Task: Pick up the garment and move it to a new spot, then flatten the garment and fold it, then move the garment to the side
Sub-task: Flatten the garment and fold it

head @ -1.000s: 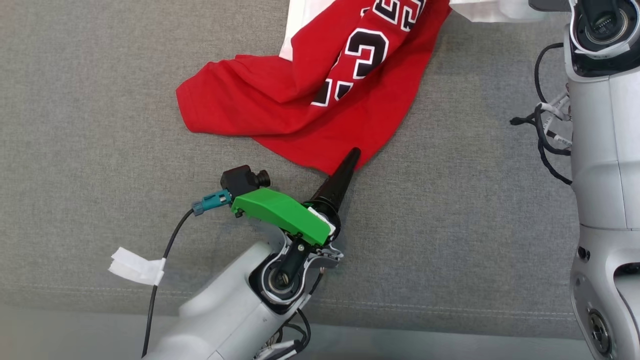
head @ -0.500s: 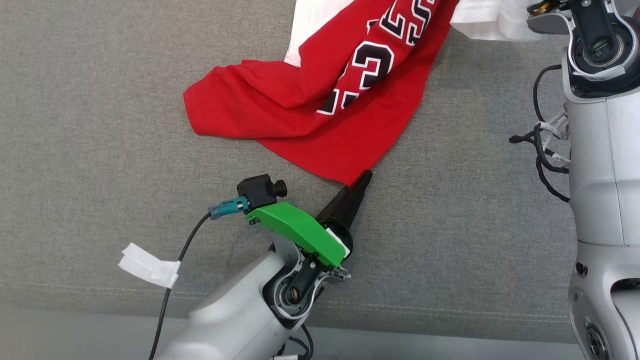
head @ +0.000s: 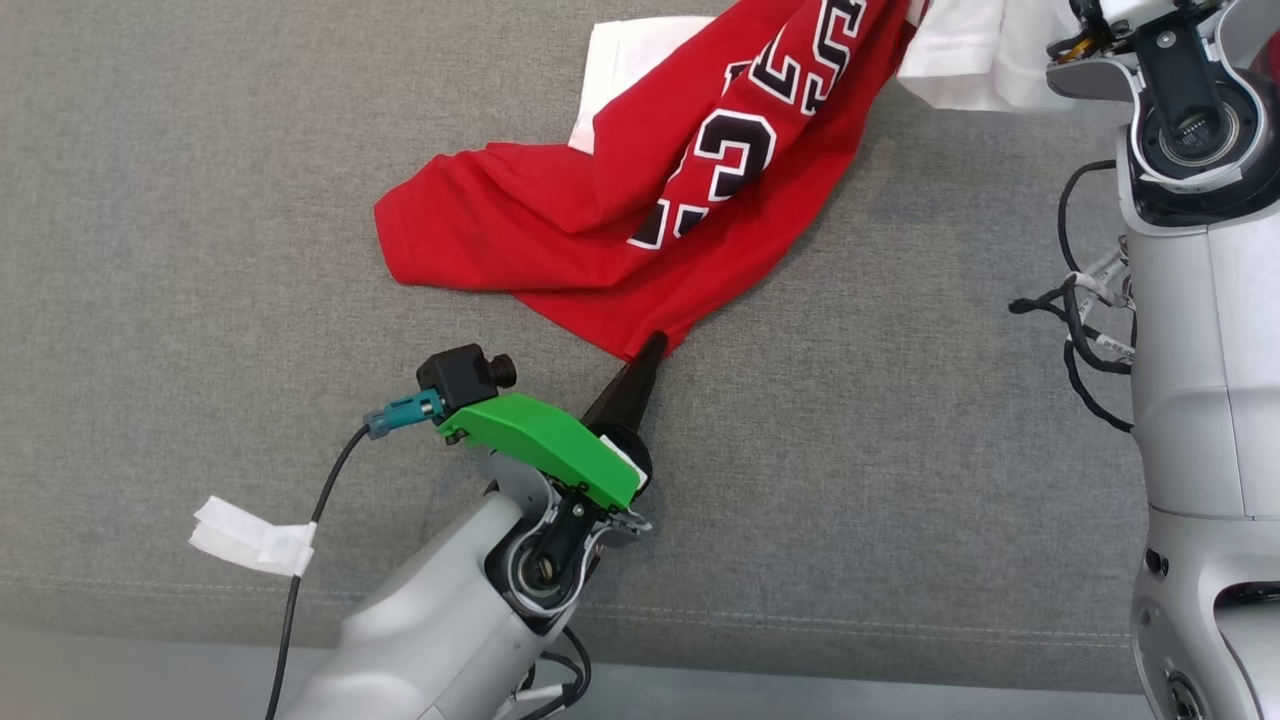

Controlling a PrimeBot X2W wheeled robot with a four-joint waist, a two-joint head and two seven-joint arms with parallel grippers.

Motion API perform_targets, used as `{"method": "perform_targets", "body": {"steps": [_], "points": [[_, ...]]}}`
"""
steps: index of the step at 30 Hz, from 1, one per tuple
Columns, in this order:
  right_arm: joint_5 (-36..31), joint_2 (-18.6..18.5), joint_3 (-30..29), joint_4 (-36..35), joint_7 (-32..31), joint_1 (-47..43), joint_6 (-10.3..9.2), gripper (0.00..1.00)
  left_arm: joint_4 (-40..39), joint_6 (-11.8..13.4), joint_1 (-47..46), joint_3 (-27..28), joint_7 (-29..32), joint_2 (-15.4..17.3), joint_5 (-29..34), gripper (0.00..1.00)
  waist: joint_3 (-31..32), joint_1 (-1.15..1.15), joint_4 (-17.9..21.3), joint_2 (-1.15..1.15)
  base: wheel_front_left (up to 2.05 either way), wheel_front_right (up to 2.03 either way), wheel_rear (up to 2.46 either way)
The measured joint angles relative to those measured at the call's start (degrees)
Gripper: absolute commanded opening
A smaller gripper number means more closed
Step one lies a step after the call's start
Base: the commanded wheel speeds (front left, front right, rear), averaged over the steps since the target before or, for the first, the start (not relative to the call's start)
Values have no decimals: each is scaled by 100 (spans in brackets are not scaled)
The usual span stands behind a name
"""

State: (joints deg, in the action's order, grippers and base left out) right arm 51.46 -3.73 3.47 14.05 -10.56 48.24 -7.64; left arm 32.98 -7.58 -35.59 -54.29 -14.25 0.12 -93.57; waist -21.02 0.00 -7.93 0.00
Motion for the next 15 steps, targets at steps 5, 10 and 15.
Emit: {"method": "perform_targets", "body": {"steps": [5, 10, 15], "points": [[7, 2, -18, -77, 4, -63, 0, 0, -44, 1, 2, 122, 0, 30, -1, 0, 2, 0, 55, 0, 0, 0, 0], [134, 3, -130, -192, 146, -130, 0, 0, -212, 3, 10, 726, -1, 132, 18, 0, 89, 0, 71, 0, 0, 0, 0], [378, 18, -443, -257, 332, -377, 0, 0, -915, 4, 150, 1195, -12, 457, 214, 0, 257, 0, 43, 0, 0, 0, 0]]}}
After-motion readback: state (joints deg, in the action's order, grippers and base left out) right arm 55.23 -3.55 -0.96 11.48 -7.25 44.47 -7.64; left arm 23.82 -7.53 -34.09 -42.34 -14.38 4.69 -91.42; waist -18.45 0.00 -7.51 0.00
